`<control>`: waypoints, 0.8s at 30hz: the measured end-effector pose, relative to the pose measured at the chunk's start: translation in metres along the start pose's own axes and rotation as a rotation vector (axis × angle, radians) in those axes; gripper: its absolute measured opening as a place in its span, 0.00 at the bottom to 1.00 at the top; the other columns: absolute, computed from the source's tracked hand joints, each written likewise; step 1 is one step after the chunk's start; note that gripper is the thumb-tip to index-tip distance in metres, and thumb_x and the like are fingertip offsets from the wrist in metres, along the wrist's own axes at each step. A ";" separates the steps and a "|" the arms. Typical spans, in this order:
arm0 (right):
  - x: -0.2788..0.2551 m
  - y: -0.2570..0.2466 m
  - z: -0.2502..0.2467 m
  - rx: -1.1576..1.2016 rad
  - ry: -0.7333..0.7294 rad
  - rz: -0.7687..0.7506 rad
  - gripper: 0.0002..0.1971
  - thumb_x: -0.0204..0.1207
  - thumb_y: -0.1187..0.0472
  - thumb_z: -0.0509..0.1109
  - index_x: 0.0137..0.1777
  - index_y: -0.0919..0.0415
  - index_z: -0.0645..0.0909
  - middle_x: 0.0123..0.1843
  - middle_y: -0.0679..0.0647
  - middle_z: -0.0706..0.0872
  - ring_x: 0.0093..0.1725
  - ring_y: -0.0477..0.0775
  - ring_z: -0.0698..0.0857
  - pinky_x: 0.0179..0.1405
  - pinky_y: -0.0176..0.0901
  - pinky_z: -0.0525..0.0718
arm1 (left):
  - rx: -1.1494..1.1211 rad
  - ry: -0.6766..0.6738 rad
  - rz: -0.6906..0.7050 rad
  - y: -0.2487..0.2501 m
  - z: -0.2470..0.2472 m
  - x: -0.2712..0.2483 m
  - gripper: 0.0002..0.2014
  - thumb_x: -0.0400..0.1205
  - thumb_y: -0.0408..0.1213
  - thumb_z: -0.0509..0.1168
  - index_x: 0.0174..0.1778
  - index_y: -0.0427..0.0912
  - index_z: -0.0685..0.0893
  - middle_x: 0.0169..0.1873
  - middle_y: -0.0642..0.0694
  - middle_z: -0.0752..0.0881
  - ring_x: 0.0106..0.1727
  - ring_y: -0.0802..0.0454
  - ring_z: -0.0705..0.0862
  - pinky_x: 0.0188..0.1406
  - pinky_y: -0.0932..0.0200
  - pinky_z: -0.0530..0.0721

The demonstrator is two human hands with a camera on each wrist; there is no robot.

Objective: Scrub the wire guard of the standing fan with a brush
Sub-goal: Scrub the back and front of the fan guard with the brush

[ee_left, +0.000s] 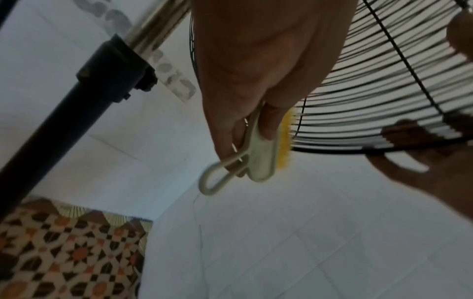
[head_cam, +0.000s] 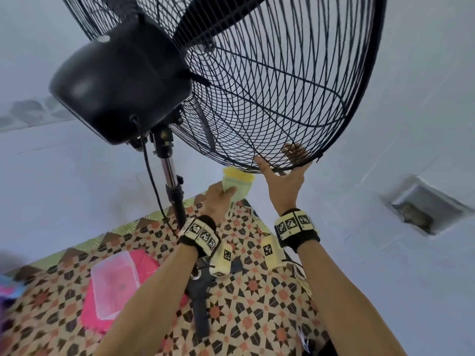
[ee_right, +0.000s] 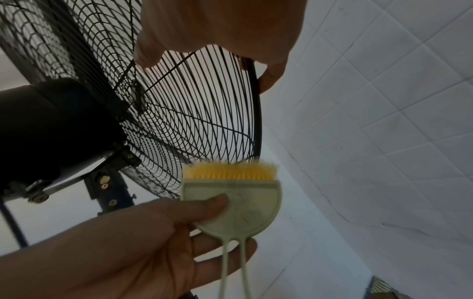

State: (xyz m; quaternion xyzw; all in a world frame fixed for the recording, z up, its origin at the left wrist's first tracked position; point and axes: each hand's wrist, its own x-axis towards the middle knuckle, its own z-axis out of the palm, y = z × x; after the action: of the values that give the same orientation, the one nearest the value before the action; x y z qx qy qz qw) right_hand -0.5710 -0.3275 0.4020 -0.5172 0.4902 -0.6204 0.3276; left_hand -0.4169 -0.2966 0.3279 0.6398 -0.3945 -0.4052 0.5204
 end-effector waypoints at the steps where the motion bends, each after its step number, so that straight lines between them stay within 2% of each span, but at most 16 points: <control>1: 0.000 -0.001 -0.001 0.001 -0.007 0.002 0.60 0.61 0.42 0.90 0.86 0.60 0.57 0.72 0.45 0.82 0.72 0.42 0.80 0.76 0.55 0.80 | -0.017 0.006 -0.007 0.004 -0.004 -0.003 0.09 0.88 0.36 0.69 0.61 0.38 0.88 0.53 0.36 0.93 0.42 0.38 0.91 0.39 0.48 0.90; 3: 0.001 -0.003 0.000 0.011 -0.012 0.008 0.60 0.60 0.40 0.90 0.85 0.59 0.59 0.72 0.47 0.83 0.71 0.40 0.80 0.73 0.53 0.82 | -0.096 0.017 0.013 0.010 -0.020 -0.014 0.05 0.89 0.37 0.69 0.58 0.47 0.86 0.54 0.38 0.92 0.46 0.32 0.92 0.46 0.38 0.91; 5: 0.000 -0.003 0.002 0.027 -0.019 -0.001 0.58 0.60 0.39 0.89 0.84 0.56 0.60 0.71 0.47 0.83 0.71 0.42 0.80 0.74 0.49 0.82 | -0.178 0.079 0.090 0.018 -0.041 -0.023 0.07 0.89 0.37 0.68 0.61 0.51 0.84 0.57 0.43 0.91 0.53 0.37 0.91 0.48 0.39 0.91; 7: -0.003 -0.003 0.002 0.034 -0.020 -0.009 0.57 0.60 0.39 0.89 0.83 0.53 0.59 0.72 0.47 0.81 0.72 0.43 0.79 0.73 0.33 0.77 | -0.182 0.070 0.150 0.029 -0.059 -0.024 0.13 0.90 0.35 0.67 0.69 0.50 0.79 0.63 0.48 0.87 0.62 0.44 0.87 0.51 0.46 0.91; 8: -0.004 -0.004 0.001 0.036 -0.021 -0.009 0.58 0.60 0.40 0.89 0.84 0.55 0.58 0.73 0.47 0.80 0.72 0.43 0.78 0.71 0.25 0.74 | -0.152 0.036 0.137 0.034 -0.066 -0.021 0.17 0.89 0.32 0.66 0.73 0.49 0.74 0.65 0.48 0.84 0.64 0.44 0.85 0.51 0.47 0.90; 10: -0.006 -0.007 -0.001 0.038 -0.031 -0.013 0.59 0.62 0.42 0.89 0.86 0.57 0.57 0.74 0.50 0.80 0.73 0.46 0.78 0.67 0.18 0.72 | -0.077 -0.033 0.088 0.046 -0.079 -0.018 0.24 0.86 0.25 0.65 0.75 0.44 0.66 0.66 0.44 0.80 0.60 0.40 0.84 0.49 0.47 0.88; 12: -0.007 -0.012 -0.003 0.033 -0.038 -0.001 0.58 0.63 0.46 0.89 0.86 0.56 0.56 0.75 0.50 0.80 0.73 0.46 0.79 0.64 0.17 0.74 | -0.067 -0.029 0.101 0.062 -0.090 -0.017 0.25 0.84 0.21 0.66 0.75 0.38 0.68 0.67 0.37 0.80 0.56 0.38 0.87 0.51 0.47 0.90; 13: -0.007 -0.016 -0.004 0.033 -0.042 0.008 0.58 0.64 0.48 0.90 0.87 0.56 0.56 0.75 0.50 0.80 0.72 0.45 0.79 0.62 0.16 0.74 | -0.105 0.004 0.116 0.071 -0.093 -0.017 0.24 0.83 0.20 0.67 0.74 0.35 0.71 0.66 0.36 0.83 0.55 0.41 0.89 0.51 0.50 0.91; 15: -0.007 -0.023 -0.006 0.045 -0.054 0.022 0.58 0.64 0.49 0.89 0.87 0.56 0.56 0.74 0.49 0.79 0.72 0.45 0.78 0.63 0.18 0.75 | -0.229 0.129 0.137 0.091 -0.098 -0.019 0.19 0.83 0.20 0.69 0.69 0.32 0.78 0.61 0.34 0.87 0.49 0.45 0.90 0.44 0.60 0.91; 16: -0.007 -0.026 -0.006 0.053 -0.058 0.029 0.58 0.64 0.47 0.88 0.88 0.56 0.56 0.75 0.48 0.78 0.74 0.45 0.77 0.67 0.23 0.76 | -0.294 0.203 0.150 0.098 -0.099 -0.019 0.16 0.83 0.21 0.71 0.66 0.32 0.81 0.57 0.33 0.89 0.47 0.45 0.89 0.39 0.64 0.89; 18: -0.010 -0.031 -0.007 0.057 -0.060 0.037 0.58 0.65 0.44 0.86 0.88 0.56 0.56 0.77 0.48 0.78 0.76 0.47 0.76 0.75 0.36 0.77 | -0.444 0.297 0.183 0.104 -0.098 -0.022 0.14 0.82 0.22 0.72 0.64 0.30 0.85 0.53 0.36 0.90 0.44 0.47 0.88 0.37 0.66 0.87; 20: -0.013 -0.037 -0.009 0.065 -0.050 0.045 0.56 0.67 0.42 0.84 0.89 0.56 0.55 0.78 0.47 0.76 0.78 0.47 0.75 0.77 0.36 0.75 | -0.567 0.302 0.165 0.104 -0.090 -0.031 0.16 0.83 0.23 0.72 0.67 0.33 0.86 0.52 0.41 0.91 0.49 0.46 0.89 0.40 0.64 0.89; 22: -0.016 -0.049 -0.013 0.084 -0.017 0.050 0.52 0.70 0.43 0.81 0.88 0.57 0.58 0.77 0.46 0.76 0.75 0.42 0.76 0.74 0.30 0.75 | -0.638 0.246 0.144 0.104 -0.083 -0.041 0.15 0.85 0.25 0.71 0.66 0.42 0.85 0.59 0.39 0.90 0.60 0.41 0.89 0.45 0.60 0.92; 24: -0.014 -0.063 -0.016 0.104 0.045 0.034 0.38 0.76 0.51 0.79 0.80 0.62 0.65 0.71 0.48 0.80 0.66 0.33 0.82 0.66 0.25 0.78 | -0.619 0.238 0.184 0.108 -0.084 -0.043 0.14 0.87 0.27 0.70 0.65 0.47 0.85 0.64 0.37 0.88 0.64 0.39 0.88 0.48 0.56 0.93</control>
State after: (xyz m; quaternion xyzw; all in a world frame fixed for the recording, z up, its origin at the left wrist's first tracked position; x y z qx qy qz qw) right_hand -0.5768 -0.2909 0.4578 -0.4771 0.4733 -0.6507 0.3535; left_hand -0.3628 -0.2438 0.4496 0.4562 -0.2455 -0.3797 0.7664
